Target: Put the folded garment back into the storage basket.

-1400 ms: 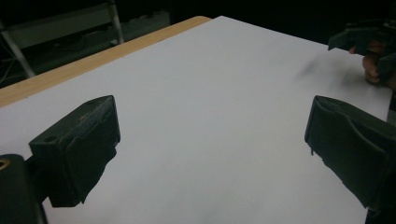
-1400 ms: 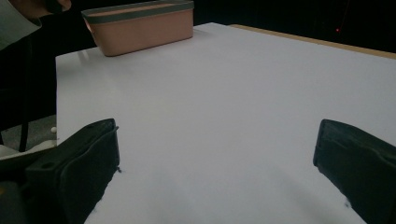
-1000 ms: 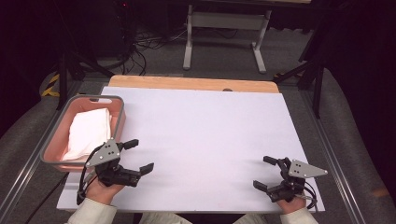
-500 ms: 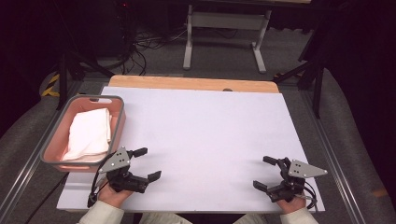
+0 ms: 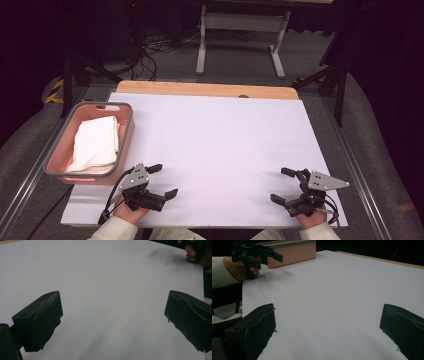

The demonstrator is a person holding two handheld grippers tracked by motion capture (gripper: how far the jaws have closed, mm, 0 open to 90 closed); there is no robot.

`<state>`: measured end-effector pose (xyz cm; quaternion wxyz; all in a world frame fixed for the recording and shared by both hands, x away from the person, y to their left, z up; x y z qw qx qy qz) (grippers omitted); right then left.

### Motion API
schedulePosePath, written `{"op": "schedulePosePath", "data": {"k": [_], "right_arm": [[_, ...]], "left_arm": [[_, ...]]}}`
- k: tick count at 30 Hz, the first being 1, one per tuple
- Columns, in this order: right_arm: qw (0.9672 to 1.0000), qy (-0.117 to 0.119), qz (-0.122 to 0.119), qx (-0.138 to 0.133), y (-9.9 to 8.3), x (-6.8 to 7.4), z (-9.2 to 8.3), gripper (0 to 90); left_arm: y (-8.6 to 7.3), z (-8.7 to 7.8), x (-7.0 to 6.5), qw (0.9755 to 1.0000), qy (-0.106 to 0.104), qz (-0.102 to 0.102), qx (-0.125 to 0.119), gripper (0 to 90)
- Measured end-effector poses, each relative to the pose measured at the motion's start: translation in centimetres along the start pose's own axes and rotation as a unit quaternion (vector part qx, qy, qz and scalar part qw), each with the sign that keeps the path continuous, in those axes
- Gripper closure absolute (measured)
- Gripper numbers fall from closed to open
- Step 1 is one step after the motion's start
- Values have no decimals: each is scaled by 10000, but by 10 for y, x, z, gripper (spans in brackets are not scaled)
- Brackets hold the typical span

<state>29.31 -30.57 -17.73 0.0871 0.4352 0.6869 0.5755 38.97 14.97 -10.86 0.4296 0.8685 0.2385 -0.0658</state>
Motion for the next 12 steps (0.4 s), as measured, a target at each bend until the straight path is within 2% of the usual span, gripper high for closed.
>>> {"op": "schedulePosePath", "data": {"k": [3, 12], "right_arm": [[10000, 4, 0, 7, 0, 0, 1, 8], [10000, 8, 2, 9, -1, 0, 1, 8]], "left_arm": [[-1, 1, 2, 9999, 40, -126, 0, 15], [-1, -1, 5, 9998, 42, -197, -65, 4]]}}
Point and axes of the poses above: each handheld gripper's, and its own axes: z roughly forward along the jaws, y roughly out of its top, x roughly to its left, the point moved 2 cm from there along z, roughly forward along the jaws, and after that the axes turned 7 degrees about -y, right-handed, at the moved point
